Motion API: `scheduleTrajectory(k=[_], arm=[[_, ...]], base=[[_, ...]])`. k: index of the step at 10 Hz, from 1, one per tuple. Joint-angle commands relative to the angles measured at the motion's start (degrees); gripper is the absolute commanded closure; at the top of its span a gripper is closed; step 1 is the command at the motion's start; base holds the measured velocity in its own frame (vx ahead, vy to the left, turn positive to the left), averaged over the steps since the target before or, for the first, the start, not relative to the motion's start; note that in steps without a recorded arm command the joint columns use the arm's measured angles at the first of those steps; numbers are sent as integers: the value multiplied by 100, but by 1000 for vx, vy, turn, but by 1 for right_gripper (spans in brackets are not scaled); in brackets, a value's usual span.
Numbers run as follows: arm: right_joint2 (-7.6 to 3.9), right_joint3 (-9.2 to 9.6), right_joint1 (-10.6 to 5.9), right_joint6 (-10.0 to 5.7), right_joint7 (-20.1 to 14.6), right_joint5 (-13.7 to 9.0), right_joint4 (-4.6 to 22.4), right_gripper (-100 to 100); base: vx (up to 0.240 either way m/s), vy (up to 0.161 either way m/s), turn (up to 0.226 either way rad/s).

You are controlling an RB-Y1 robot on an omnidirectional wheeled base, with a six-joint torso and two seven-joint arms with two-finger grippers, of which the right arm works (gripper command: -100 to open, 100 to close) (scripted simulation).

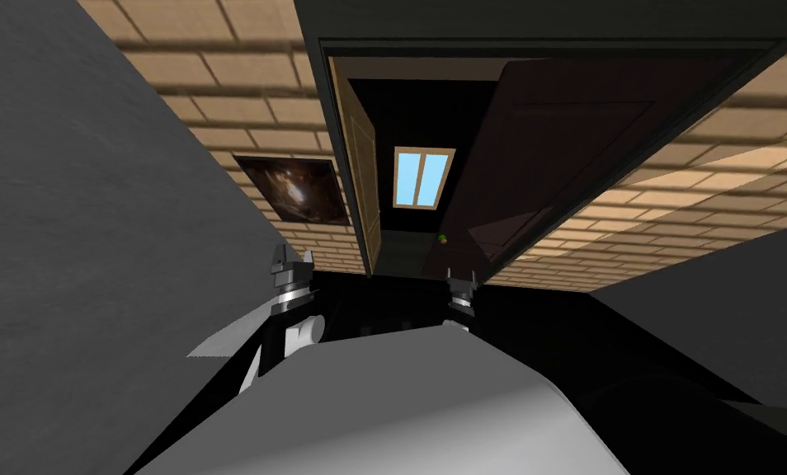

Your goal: Push the door open

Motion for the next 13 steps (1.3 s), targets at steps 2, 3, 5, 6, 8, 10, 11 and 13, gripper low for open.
scheduleTrajectory(k=[2, 3, 5, 6, 8, 10, 11, 13], arm=[[-44, -44, 98, -184, -274, -283, 231, -100], [-55, -71, 122, -282, -423, -461, 400, -100], [-71, -112, 158, -430, -645, -728, 652, -100], [-75, -126, 170, -480, -719, -817, 737, -100], [-89, -166, 206, -627, -942, -1084, 989, -100], [-99, -194, 231, -726, -1090, -1262, 1158, -100], [-107, -220, 254, -822, -1235, -1436, 1322, -100], [-118, -260, 289, -966, -1450, -1695, 1567, -100]], base=[[7, -116, 204], [8, -110, 333], [3, -125, 329], [-9, -119, 262], [-15, -106, 261], [-9, -121, 269], [-13, -96, 385], [-29, -128, 294]])
